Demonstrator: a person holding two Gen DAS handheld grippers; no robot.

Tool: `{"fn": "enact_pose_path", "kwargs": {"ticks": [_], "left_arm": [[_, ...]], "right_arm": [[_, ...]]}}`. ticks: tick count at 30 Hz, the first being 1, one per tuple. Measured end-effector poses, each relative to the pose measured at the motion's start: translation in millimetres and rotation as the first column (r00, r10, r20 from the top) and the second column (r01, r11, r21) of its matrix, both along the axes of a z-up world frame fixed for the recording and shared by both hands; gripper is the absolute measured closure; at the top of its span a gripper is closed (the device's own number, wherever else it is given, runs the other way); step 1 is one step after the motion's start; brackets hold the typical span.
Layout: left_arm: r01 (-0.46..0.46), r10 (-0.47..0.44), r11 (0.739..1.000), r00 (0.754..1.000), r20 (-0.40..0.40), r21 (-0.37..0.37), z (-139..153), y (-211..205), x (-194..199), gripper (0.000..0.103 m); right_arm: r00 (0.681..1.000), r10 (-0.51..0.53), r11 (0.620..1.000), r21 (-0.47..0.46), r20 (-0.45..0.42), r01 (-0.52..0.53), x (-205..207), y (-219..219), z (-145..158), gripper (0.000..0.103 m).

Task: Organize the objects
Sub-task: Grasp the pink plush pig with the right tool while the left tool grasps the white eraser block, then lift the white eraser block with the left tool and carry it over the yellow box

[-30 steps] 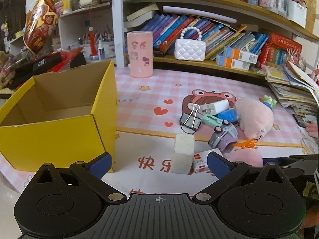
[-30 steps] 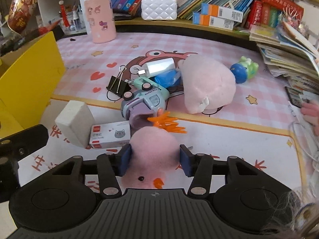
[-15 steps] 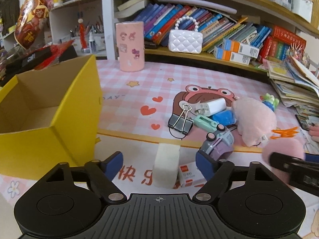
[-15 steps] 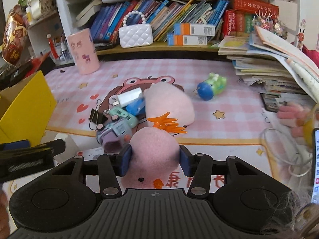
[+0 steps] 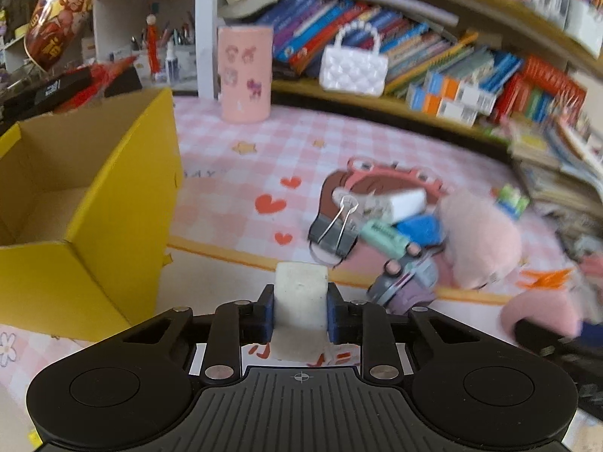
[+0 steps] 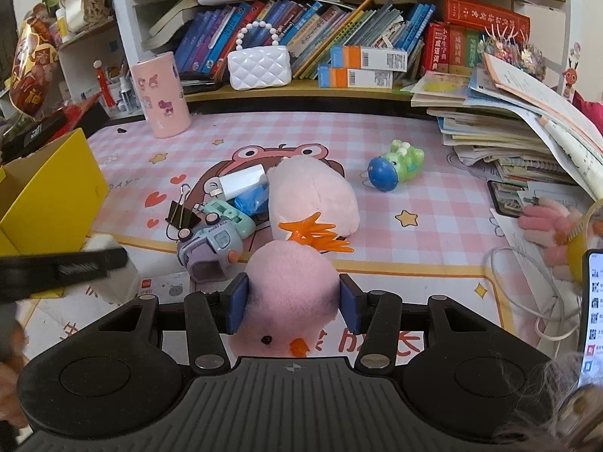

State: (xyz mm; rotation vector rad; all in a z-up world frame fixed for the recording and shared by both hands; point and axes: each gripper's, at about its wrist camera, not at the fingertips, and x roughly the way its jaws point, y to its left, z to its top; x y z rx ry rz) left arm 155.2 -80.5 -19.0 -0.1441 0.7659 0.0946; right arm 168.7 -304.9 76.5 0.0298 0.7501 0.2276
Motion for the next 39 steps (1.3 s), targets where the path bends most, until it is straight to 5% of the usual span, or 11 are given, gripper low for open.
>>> {"fn": "enact_pose_path", "kwargs": {"ticks": [11,24,39], "left_arm": [[-0.006,0.007,0.999,0.999,0.037,-0.033,21,6,-45,0.079],[0.098,-0.09,0.993,0.989,0.12,-0.061,24,39,-74,0.079],[0.143,-0.137,0.988,0.984,0.111,-0.051,25,129,-130,0.079]], "right_arm": [[0.998,0.034,0.999,0.034,-0.048,-0.032,-15,14,-8,0.057],[0.998,-0.057,0.998,-0.014,0.031,0.058,-48,39,8,0.057],[0.998,-0.058,0.998,-0.009,0.003,0.058,-107,139,9,0.057]]}}
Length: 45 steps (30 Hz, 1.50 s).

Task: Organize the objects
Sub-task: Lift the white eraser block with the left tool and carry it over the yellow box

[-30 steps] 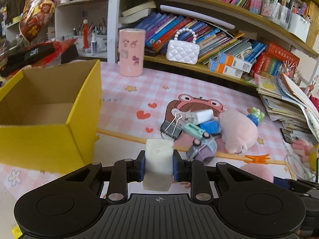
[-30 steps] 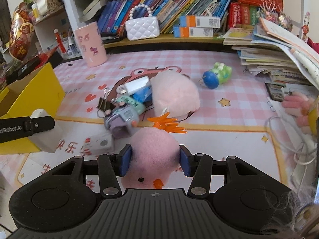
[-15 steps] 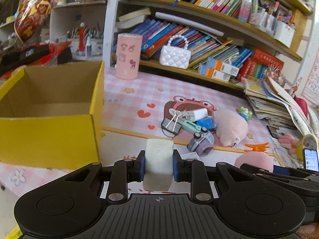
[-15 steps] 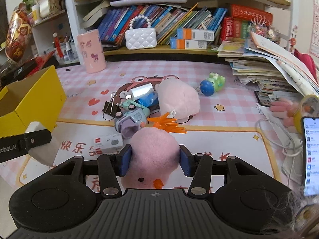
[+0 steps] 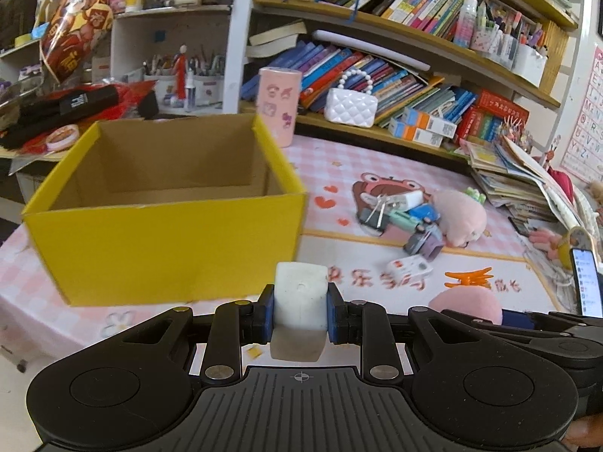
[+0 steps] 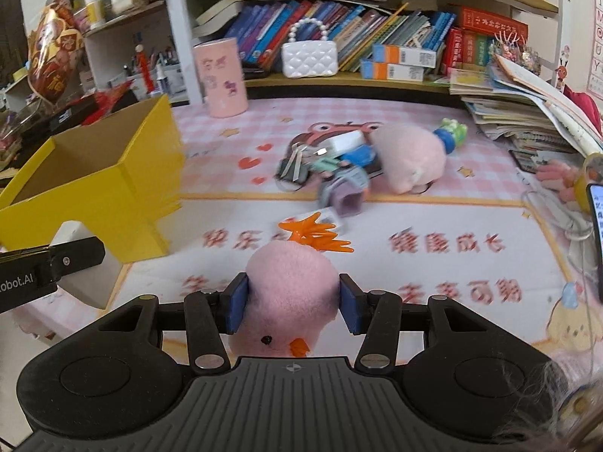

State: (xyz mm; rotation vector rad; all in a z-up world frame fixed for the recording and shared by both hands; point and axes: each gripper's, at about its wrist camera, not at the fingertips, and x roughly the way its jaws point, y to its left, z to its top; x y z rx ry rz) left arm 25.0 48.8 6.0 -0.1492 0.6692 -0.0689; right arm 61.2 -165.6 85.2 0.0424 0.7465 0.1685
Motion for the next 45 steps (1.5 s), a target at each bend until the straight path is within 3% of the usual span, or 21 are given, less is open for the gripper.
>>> {"fn": "enact_pose_path", "kwargs": {"ticks": [19,45], "left_arm": [[-0.063,0.063,0.998,0.998,-0.004,-0.005,-8,93,-52,0.079],[-0.05,0.05,0.999,0.997,0.06,-0.01,3,99,-48,0.079]], "right_arm": [[0.997,0.073,0.997,0.013,-0.012,-0.072,-51,101,-10,0.057],[0.987,0.16,0.987,-0.03,0.001,-0.16,-43,128,3,0.057]]}}
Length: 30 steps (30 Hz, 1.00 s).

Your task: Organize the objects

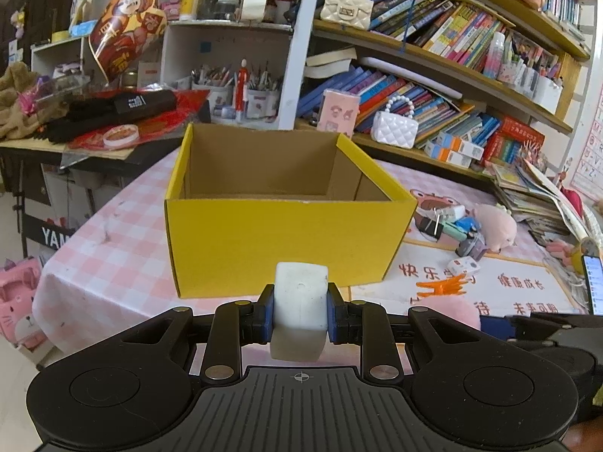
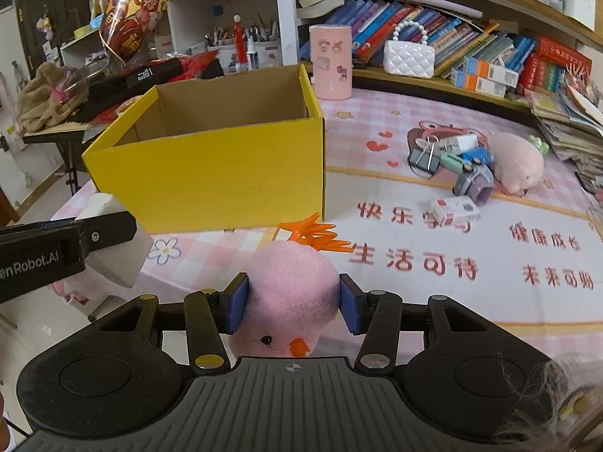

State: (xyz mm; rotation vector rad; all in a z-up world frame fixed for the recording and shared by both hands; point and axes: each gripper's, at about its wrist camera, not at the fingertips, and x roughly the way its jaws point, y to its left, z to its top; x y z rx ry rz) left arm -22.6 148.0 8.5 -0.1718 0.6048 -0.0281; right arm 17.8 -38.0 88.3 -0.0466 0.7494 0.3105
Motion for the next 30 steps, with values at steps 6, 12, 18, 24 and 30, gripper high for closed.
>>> {"fn": "enact_pose_path", "kwargs": {"ticks": [6,12,18,24,30], "left_arm": [[-0.03,0.028,0.999,0.997,0.071,0.015,16,-1,15,0.079],[-0.059,0.055,0.998,0.987,0.15,0.021,35,1,40,0.079],[-0.108,0.099,0.994,0.976,0.196,0.031,47,5,78,0.079],[-0.149,0.138,0.987,0.978,0.159,0.058,38,4,116,0.079],[-0.138,0.13,0.983,0.989,0.076,0.122,15,-6,141,0.079]], "right_arm": [[0.994,0.027,1.0,-0.019,0.105,-0.025,14,1,16,0.057],[0.981,0.043,0.999,-0.008,0.191,-0.042,38,-1,37,0.057],[0.969,0.075,0.997,0.004,0.235,-0.078,78,1,54,0.057],[0.966,0.097,0.994,0.017,0.24,-0.104,123,8,60,0.057],[0.963,0.184,0.982,0.005,0.197,-0.189,157,25,50,0.056]]}}
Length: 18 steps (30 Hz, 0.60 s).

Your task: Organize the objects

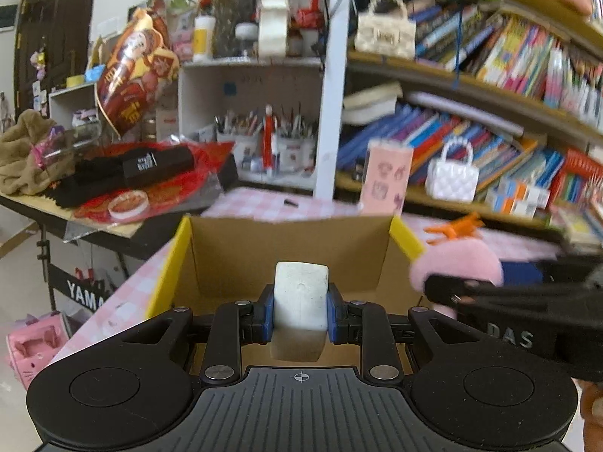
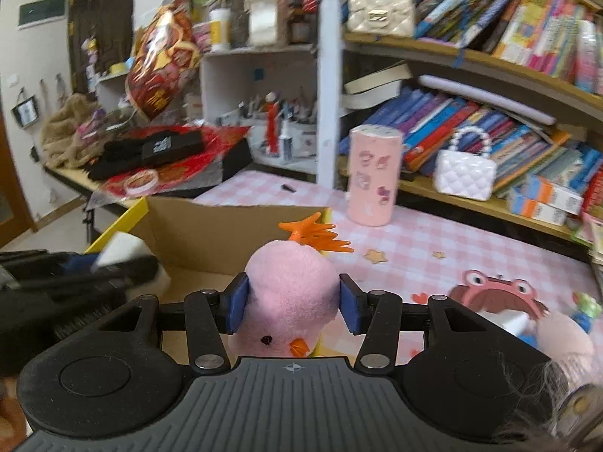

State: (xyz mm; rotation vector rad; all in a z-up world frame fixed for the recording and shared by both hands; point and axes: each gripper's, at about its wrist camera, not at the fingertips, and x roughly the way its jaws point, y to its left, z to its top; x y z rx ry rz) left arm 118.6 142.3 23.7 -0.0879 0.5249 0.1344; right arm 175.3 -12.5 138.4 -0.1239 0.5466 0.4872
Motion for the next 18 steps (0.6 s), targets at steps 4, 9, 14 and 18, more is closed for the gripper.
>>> {"fn": "enact_pose_path", "kwargs": {"ticks": [4,9,14,18], "left_arm": [[0.003,-0.001,1.0,0.998,-0.067,0.031,-15,-5,13,0.079],[-0.016,0.02,0.999,0.994,-0.106,0.045,-27,-4,22,0.079],[-0.037,0.044,0.998,0.988,-0.146,0.05,-38,-1,30,0.079],[-0.045,0.054,0.997,0.988,-0.147,0.059,-40,0,33,0.078]], "right_arm": [[0.999,0.046,0.998,-0.048,0.019,-0.045,13,12,-8,0.056],[0.995,0.094,0.994,-0.053,0.026,-0.093,33,19,-8,0.056],[0.991,0.133,0.99,-0.056,0.023,-0.132,45,27,-9,0.056],[0.985,0.174,0.982,-0.08,0.009,-0.172,49,35,-13,0.056]]}}
